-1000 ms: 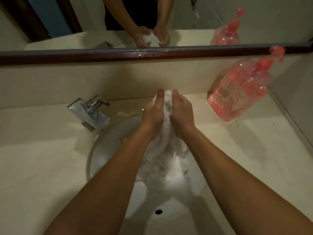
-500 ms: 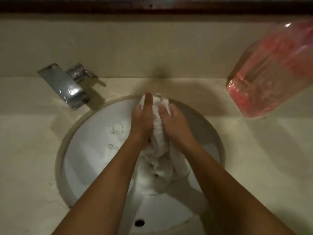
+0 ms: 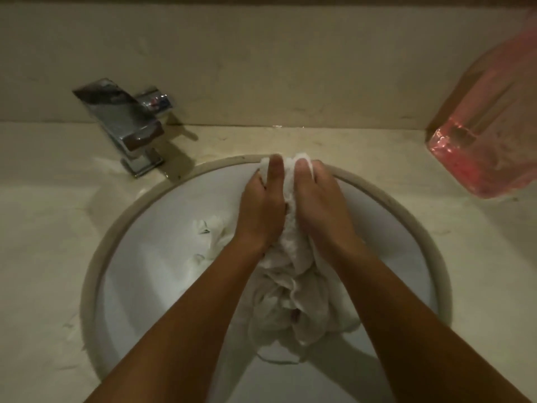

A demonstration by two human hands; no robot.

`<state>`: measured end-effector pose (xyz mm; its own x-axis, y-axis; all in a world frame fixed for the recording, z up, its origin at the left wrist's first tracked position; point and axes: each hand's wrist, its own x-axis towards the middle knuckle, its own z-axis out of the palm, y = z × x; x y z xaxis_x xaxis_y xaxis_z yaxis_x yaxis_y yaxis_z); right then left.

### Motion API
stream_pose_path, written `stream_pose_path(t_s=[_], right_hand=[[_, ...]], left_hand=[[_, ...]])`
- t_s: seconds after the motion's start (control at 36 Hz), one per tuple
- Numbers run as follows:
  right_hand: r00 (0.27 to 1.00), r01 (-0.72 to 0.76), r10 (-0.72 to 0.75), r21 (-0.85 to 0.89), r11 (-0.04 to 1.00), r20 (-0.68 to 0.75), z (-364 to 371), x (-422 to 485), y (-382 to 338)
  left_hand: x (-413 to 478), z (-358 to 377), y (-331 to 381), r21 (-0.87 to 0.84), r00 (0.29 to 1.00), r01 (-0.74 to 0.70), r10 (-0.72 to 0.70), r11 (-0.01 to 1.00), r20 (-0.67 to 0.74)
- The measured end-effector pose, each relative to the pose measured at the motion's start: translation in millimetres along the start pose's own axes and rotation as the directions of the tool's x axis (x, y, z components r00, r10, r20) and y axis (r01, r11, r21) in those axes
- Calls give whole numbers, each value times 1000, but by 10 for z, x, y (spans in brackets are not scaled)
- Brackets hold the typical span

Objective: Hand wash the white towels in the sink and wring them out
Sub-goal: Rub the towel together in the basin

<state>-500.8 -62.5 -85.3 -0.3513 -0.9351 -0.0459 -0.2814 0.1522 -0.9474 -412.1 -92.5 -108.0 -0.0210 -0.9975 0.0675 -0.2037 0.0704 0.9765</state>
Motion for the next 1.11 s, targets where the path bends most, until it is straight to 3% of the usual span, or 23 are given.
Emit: stream_pose_path(t_s=[0.22,0.31,0.47,0.61,0.69,0.83,0.97,1.03,1.11], right_hand=[[974,127,-112,63,990,-198,-159,-76,50],[943,226,-209,39,973,-259,-202,-112,1],[937,277,-241,121,953,-251,-111,-423,-271],[927,366,-359,51,929,-109,-2,-899,-243],[917,386,-383,9,922,-116,65,-1032,-250],[963,214,-189,116,970,-195,-14,-966,-338],[949,311,-300,125,942,-96,60,-1141,-328],[926,372,-364,84,924,-97,66,-1139,-301],[932,332,-310,101,938,-187,2,-992,-362]], left_hand=[[-83,-159,115,175,981,-93,60,980,182],[-180,-187,214,231,985,-112,77,966,155],[-481,-119,510,55,988,-148,150,987,-29],[-609,-440,456,78,990,-93,101,993,-97],[-788,-569,412,6,994,-83,84,996,-74],[-920,-562,389,-29,973,-223,224,974,60],[-750,-645,411,-78,986,-160,156,984,-52],[-744,-664,412,-79,986,-164,162,983,-27],[-779,-597,425,-120,975,-205,213,972,67]])
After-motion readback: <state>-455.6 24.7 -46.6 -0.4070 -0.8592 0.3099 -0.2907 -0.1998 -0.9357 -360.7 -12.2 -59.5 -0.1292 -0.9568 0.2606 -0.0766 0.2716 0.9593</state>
